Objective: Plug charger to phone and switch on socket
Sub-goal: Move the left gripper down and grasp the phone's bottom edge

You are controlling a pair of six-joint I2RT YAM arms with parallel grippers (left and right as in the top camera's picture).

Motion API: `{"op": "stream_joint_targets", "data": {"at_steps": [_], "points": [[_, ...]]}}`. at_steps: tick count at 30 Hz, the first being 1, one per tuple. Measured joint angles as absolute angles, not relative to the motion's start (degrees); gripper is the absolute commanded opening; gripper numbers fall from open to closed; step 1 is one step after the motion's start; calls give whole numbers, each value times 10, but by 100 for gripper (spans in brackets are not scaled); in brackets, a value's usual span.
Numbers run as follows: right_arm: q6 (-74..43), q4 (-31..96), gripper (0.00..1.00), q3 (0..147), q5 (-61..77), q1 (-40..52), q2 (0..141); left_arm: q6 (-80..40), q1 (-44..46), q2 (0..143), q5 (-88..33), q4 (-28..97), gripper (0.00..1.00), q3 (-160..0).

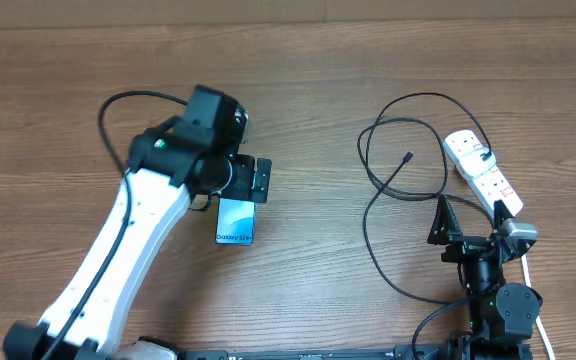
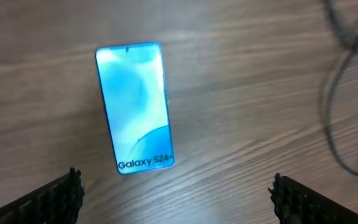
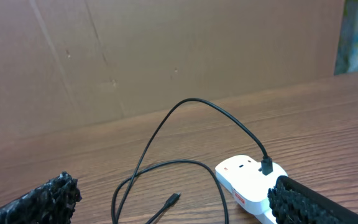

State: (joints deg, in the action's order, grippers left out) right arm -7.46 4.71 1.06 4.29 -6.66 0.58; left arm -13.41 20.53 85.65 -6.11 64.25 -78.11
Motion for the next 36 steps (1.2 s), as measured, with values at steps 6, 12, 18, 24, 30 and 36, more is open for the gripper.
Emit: {"op": "stream_joint_targets", "data": {"at_steps": [6,12,18,24,30,36], "points": [[-74,47,100,11,43,-67,6,-177,205,1017,-21,624,100,-782],[-74,47,100,11,43,-67,6,-184,205,1119,9,630,100,-781],[-74,47,100,11,43,-67,6,-185,205,1120,37,581,99,-771],[-75,48,100,11,43,-67,6,-185,205,1121,37,559,100,-736],[-75,47,100,11,43,-67,6,-185,204,1115,3,504,100,-704],[-75,47,100,11,43,-67,6,-183,204,1109,3,501,81,-693]]}}
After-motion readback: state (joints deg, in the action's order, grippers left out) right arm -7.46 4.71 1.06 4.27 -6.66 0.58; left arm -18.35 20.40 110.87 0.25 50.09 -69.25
